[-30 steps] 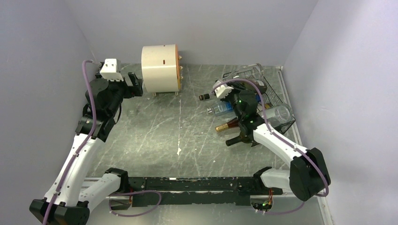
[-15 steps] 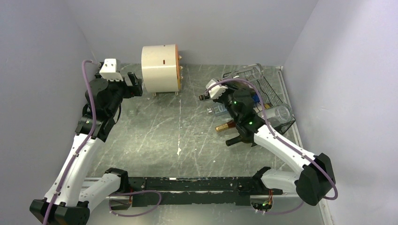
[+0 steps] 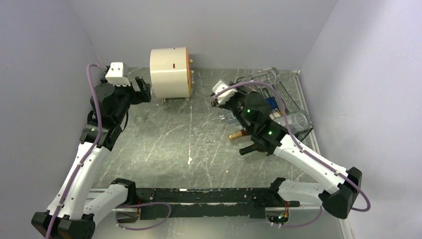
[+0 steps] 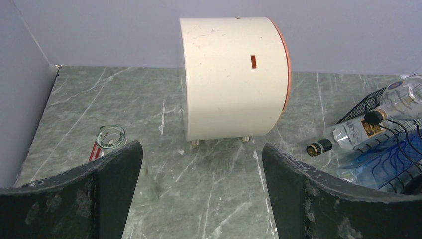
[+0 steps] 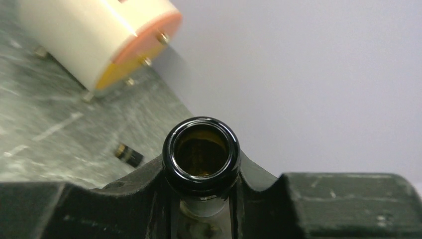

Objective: Take the wine bottle off the wine rack

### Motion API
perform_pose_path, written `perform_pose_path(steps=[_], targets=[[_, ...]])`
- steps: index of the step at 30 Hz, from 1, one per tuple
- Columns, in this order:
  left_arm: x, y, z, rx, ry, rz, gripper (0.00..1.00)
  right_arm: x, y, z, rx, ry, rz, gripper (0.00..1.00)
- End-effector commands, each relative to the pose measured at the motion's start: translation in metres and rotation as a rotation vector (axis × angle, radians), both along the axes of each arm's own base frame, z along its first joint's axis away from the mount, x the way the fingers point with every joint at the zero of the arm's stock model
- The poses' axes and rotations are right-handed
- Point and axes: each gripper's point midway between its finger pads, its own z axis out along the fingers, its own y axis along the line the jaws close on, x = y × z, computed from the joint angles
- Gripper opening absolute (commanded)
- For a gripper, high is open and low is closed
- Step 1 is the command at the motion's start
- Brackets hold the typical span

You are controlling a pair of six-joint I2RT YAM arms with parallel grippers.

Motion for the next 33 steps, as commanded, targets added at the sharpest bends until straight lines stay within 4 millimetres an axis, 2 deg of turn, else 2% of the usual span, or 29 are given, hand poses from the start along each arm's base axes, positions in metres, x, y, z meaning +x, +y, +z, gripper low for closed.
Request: perform_pose_path(steps=[1, 6, 9, 15, 19, 24, 30, 33], targets=[[-0.001, 0.003, 0.014, -0.023, -0.036, 0.006, 0.93, -0.028, 0.046, 0.05, 0.07, -0.071, 0.104, 0.0], [-0.004, 0.012, 0.015, -0.026, -0.04, 0.045, 0.93, -0.057, 0.126, 0.051, 0.114, -0.04, 0.272, 0.0], [-0.007, 0.017, 0.019, -0.028, -0.059, 0.07, 0.93, -0.07, 0.168, 0.055, 0.242, -0.012, 0.387, 0.0], [-0.019, 0.037, 0.029, -0.053, -0.111, 0.175, 0.93, -0.071, 0.234, 0.042, 0.487, 0.094, 0.53, 0.0], [-0.032, 0.055, 0.038, -0.08, -0.167, 0.264, 0.93, -0.061, 0.258, 0.035, 0.614, 0.119, 0.531, 0.0], [-0.047, 0.072, 0.044, -0.108, -0.22, 0.347, 0.93, -0.039, 0.278, 0.029, 0.721, 0.139, 0.492, 0.0], [-0.05, 0.074, 0.045, -0.115, -0.239, 0.356, 0.93, -0.01, 0.305, 0.012, 0.789, 0.213, 0.463, 0.0], [-0.05, 0.074, 0.045, -0.116, -0.238, 0.354, 0.93, 0.002, 0.315, 0.01, 0.814, 0.227, 0.455, 0.0]])
